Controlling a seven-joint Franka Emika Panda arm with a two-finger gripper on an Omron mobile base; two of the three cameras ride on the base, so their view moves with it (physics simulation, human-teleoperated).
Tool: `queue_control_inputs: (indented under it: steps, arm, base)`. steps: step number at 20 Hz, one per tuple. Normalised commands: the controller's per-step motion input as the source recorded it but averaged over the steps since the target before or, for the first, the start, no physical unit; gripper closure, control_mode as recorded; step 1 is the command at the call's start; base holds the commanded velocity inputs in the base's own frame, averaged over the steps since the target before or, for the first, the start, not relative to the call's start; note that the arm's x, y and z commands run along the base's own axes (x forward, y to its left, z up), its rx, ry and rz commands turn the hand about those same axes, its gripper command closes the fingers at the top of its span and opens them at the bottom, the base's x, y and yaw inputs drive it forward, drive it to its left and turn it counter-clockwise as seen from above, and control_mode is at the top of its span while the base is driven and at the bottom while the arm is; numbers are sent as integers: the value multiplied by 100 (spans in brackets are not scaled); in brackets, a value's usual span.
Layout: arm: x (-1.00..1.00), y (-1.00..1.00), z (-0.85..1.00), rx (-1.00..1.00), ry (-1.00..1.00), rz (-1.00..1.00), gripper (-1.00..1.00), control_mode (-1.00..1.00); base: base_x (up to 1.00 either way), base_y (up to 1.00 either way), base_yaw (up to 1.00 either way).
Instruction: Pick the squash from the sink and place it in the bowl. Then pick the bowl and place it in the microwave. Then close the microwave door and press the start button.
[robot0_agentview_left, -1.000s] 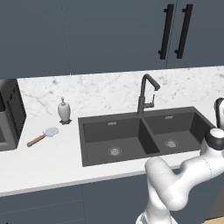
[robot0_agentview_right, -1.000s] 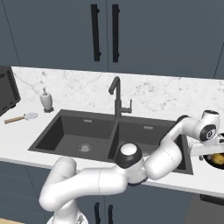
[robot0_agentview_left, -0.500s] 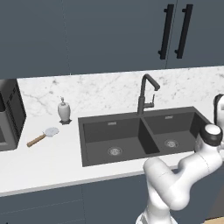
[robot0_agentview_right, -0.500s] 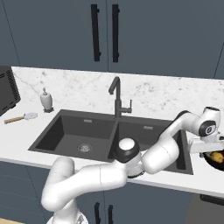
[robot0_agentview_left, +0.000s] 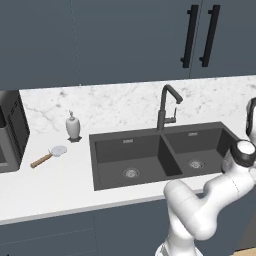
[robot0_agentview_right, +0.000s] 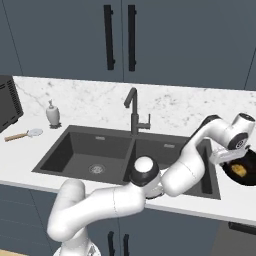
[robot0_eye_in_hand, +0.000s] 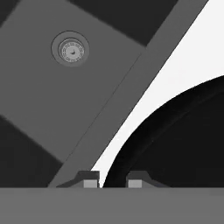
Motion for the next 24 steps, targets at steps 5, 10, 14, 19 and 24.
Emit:
queue_control_inputs:
  steps: [5, 10, 14, 19, 24]
  arm:
    - [0, 100, 0, -29, -33, 44, 100, -100]
    - [-6, 100, -2, -43, -21, 39, 100, -100]
    - [-22, 100, -5, -44, -21, 43, 100, -100]
    - [-84, 28, 0, -22, -19, 44, 100, -100]
    - [-87, 18, 31, -3, -11, 36, 100, -100]
  base:
    - [0, 0, 0]
    - [0, 0, 0]
    - [0, 0, 0]
    - [0, 0, 0]
    - [0, 0, 0]
